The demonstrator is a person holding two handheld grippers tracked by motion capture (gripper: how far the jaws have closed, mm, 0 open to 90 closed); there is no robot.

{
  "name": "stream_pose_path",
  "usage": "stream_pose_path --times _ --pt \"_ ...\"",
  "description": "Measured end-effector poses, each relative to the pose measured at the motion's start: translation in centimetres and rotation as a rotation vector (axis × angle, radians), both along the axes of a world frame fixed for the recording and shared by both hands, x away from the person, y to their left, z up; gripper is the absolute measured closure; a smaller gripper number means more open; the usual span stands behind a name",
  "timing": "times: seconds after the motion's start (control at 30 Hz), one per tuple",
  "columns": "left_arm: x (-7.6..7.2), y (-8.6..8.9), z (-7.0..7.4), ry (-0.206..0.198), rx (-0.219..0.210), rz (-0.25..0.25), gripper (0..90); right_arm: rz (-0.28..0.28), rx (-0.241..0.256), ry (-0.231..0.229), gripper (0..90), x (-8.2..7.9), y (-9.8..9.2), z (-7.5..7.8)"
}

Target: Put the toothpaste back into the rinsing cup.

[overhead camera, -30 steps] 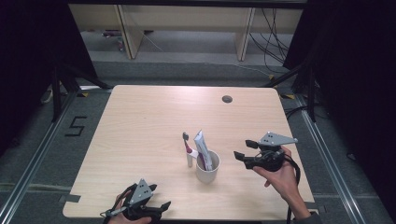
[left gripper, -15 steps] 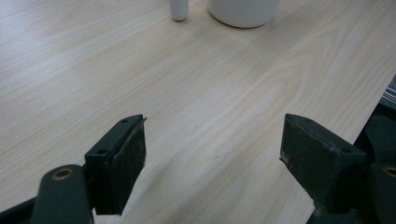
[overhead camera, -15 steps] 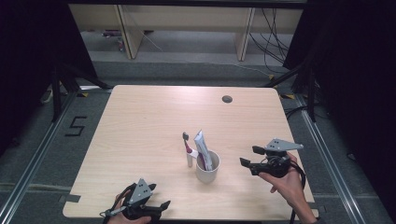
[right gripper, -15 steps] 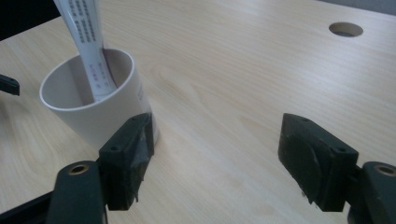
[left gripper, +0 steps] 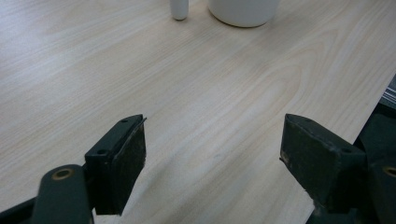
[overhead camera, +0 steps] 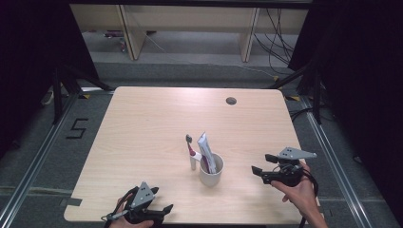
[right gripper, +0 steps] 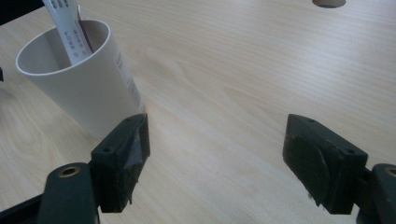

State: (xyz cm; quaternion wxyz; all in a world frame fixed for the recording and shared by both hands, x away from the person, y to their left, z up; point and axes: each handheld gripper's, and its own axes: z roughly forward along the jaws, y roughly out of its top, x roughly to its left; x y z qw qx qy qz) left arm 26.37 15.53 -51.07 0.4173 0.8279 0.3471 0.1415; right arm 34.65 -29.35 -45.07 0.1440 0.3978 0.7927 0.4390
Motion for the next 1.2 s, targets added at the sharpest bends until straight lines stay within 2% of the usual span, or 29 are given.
stream_pose_path --times 0.1,0.13,0.23,0.3,0.33,0.37,0.4,0.43,0.47,0.5,0.53,0.57,0.6,0.63,0.67,0.73,0.8,0.83,0.87,0.97,1.03,1.07,1.1,1.13,1.17,1.2 --pt "0.1 0.0 0.0 -0.003 -0.001 -0.002 22.2 -0.006 0.011 0.012 23.8 -0.4 -0.2 -0.2" --pt "0.0 0.0 0.1 -0.002 0.002 -0.002 22.1 -0.005 -0.006 -0.012 23.8 -0.4 -0.4 -0.3" --pt "0.0 0.0 0.0 -0.001 -0.006 -0.006 22.1 -0.012 0.008 0.009 22.9 -0.9 -0.6 -0.6" --pt "0.1 0.0 0.0 -0.003 0.002 -0.003 22.1 -0.014 0.0 0.015 22.2 -1.2 -0.9 -0.7" --pt "0.1 0.0 0.0 -0.003 0.003 -0.004 22.1 -0.016 -0.01 -0.004 21.6 -1.2 -1.2 -0.9" --pt "0.1 0.0 0.0 -0.003 0.002 -0.005 22.1 -0.026 0.012 0.013 21.5 -1.4 -1.2 -0.9" --pt "0.0 0.0 0.1 -0.001 -0.004 -0.006 22.1 -0.026 -0.002 0.001 21.5 -1.4 -1.4 -1.1" --pt "0.0 0.0 0.1 -0.006 0.0 -0.004 22.1 -0.031 0.006 0.026 21.5 -1.7 -1.5 -1.1" --pt "0.0 0.0 0.1 -0.006 -0.001 -0.005 22.1 -0.033 0.008 0.016 21.6 -1.8 -1.7 -1.2" --pt "0.0 0.0 0.1 -0.006 -0.002 -0.005 22.1 -0.032 0.006 0.031 21.7 -1.9 -1.8 -1.2" --pt "0.0 0.0 0.1 -0.006 -0.001 -0.005 22.1 -0.037 -0.001 0.029 21.8 -2.0 -1.9 -1.4" --pt "0.0 0.0 0.1 -0.006 -0.002 -0.005 22.1 -0.028 -0.008 0.007 21.8 -2.1 -2.1 -1.4" --pt "0.0 0.0 0.1 -0.007 0.0 -0.006 22.1 -0.033 -0.008 0.01 21.9 -2.2 -2.1 -1.4" --pt "0.0 0.0 0.1 -0.004 0.0 -0.011 22.1 -0.04 0.013 0.032 21.8 -2.5 -2.1 -1.4" --pt "0.0 0.0 0.1 -0.004 -0.001 -0.009 22.1 -0.036 0.003 0.018 21.8 -2.6 -2.2 -1.5" --pt "0.0 0.0 0.1 -0.004 0.001 -0.009 22.1 -0.036 0.002 0.03 21.8 -2.9 -2.3 -1.4" --pt "0.0 0.0 0.1 -0.004 0.001 -0.01 22.1 -0.028 -0.008 0.006 21.7 -3.1 -2.5 -1.6" --pt "0.0 0.0 0.1 -0.005 0.0 -0.01 22.1 -0.034 0.002 0.035 21.7 -3.4 -2.5 -1.6" --pt "0.0 0.0 0.1 -0.005 0.001 -0.01 22.1 -0.027 -0.014 0.007 21.5 -3.3 -2.6 -1.7" --pt "0.0 0.0 0.1 -0.005 0.002 -0.01 22.1 -0.024 -0.009 0.026 19.4 -3.8 -2.6 -1.9" --pt "0.0 0.0 0.1 -0.006 0.001 -0.01 22.1 -0.03 -0.005 0.021 17.8 -3.9 -2.6 -2.0" --pt "0.0 0.0 0.1 -0.006 0.001 -0.01 22.1 -0.029 -0.018 0.011 16.1 -3.9 -2.7 -2.0" --pt "0.0 0.0 0.1 -0.006 0.001 -0.01 22.1 -0.036 -0.006 0.034 15.9 -4.1 -2.6 -2.1" --pt "0.0 0.0 0.1 -0.006 0.001 -0.01 22.1 -0.029 -0.02 0.015 15.8 -4.1 -2.7 -2.2" --pt "0.0 0.0 0.1 -0.007 0.001 -0.009 22.1 -0.032 -0.005 0.044 15.8 -4.3 -2.6 -2.2" --pt "0.0 0.0 0.1 -0.006 0.001 -0.009 22.1 -0.02 -0.023 0.013 15.8 -4.3 -2.7 -2.3"
